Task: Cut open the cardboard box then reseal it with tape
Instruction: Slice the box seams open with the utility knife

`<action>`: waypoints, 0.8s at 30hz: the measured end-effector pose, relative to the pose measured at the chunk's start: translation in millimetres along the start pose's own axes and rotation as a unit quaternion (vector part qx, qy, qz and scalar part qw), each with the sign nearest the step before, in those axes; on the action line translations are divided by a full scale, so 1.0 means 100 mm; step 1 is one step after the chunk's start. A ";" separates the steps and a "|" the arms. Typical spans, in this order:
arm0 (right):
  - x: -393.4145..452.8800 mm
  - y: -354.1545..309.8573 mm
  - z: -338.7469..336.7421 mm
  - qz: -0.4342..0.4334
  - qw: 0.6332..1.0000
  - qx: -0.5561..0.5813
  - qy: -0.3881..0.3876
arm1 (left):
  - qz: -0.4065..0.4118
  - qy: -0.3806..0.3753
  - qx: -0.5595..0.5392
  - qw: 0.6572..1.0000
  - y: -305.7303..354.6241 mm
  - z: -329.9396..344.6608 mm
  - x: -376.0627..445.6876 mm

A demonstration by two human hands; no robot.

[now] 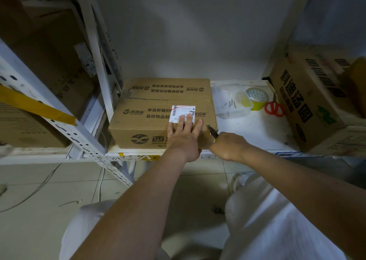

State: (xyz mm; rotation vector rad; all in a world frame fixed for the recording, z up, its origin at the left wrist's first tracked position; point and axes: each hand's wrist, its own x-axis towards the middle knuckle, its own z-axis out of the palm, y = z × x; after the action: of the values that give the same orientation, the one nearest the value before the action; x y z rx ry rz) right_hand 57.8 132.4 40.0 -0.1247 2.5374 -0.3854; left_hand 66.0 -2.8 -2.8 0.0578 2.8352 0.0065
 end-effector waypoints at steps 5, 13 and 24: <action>-0.04 -0.09 -0.21 0.014 0.997 -0.040 -0.057 | -0.005 -0.007 0.005 1.000 0.00 0.01 0.02; 0.00 -0.03 -0.26 0.028 0.996 0.033 -0.080 | -0.005 -0.006 0.007 1.000 0.00 0.01 0.02; 0.07 0.16 0.25 -0.030 0.992 0.023 0.120 | -0.001 0.010 0.002 1.000 -0.01 0.04 0.03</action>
State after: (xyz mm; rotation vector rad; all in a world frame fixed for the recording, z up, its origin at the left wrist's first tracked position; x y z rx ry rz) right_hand 65.9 140.3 11.8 -0.1452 2.7643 -0.5110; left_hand 64.3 -4.1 -8.0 0.0574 2.8552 0.0020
